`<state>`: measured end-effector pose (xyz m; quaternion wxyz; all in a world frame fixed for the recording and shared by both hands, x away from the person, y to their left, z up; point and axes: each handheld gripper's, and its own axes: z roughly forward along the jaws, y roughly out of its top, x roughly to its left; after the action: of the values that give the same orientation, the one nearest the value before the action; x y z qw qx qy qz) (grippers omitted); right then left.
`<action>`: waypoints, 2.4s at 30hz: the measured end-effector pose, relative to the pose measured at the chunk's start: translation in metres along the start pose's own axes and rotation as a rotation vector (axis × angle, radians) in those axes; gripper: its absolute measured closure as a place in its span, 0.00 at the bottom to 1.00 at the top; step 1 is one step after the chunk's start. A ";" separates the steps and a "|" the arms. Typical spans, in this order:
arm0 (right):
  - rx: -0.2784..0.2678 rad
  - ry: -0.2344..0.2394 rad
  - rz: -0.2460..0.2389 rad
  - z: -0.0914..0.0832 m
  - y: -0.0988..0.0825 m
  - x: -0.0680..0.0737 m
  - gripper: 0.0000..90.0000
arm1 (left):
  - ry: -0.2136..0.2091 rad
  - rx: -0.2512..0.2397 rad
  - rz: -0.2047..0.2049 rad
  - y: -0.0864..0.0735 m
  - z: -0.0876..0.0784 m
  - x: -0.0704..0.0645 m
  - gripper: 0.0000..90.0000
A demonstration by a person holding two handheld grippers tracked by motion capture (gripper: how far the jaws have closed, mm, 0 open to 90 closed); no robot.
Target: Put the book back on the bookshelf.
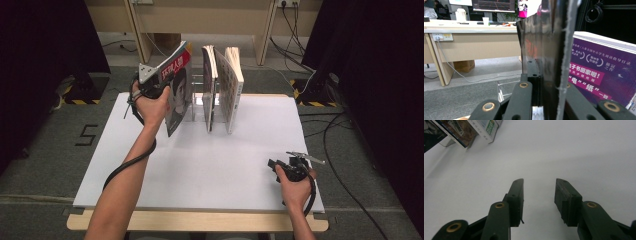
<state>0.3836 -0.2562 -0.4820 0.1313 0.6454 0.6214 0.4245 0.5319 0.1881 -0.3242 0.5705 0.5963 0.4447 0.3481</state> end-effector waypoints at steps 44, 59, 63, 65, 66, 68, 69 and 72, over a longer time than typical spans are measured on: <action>-0.005 -0.002 -0.003 0.000 0.000 -0.001 0.66 | 0.045 -0.021 -0.001 0.001 0.019 0.006 0.96; 0.002 0.001 0.008 0.000 0.000 -0.001 0.66 | 0.067 -0.025 -0.005 -0.003 0.031 0.009 0.96; 0.001 0.004 0.007 0.000 0.000 -0.001 0.66 | 0.079 -0.030 0.003 -0.006 0.034 0.010 0.96; 0.002 0.003 0.009 0.000 0.000 -0.001 0.66 | 0.083 -0.039 0.001 -0.007 0.034 0.011 0.96; 0.002 0.002 0.008 0.000 0.000 -0.001 0.66 | 0.085 -0.042 0.001 -0.007 0.035 0.012 0.96; 0.002 0.003 0.009 0.000 0.000 -0.001 0.66 | 0.090 -0.047 0.002 -0.007 0.035 0.013 0.96; 0.001 0.003 0.008 0.000 0.000 -0.001 0.66 | 0.090 -0.047 0.002 -0.007 0.035 0.013 0.96; -0.001 0.002 0.000 0.001 0.000 -0.001 0.66 | 0.091 -0.053 -0.007 -0.007 0.034 0.013 0.96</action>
<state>0.3845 -0.2571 -0.4828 0.1308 0.6449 0.6213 0.4254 0.5673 0.1876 -0.3356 0.5664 0.5630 0.4629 0.3846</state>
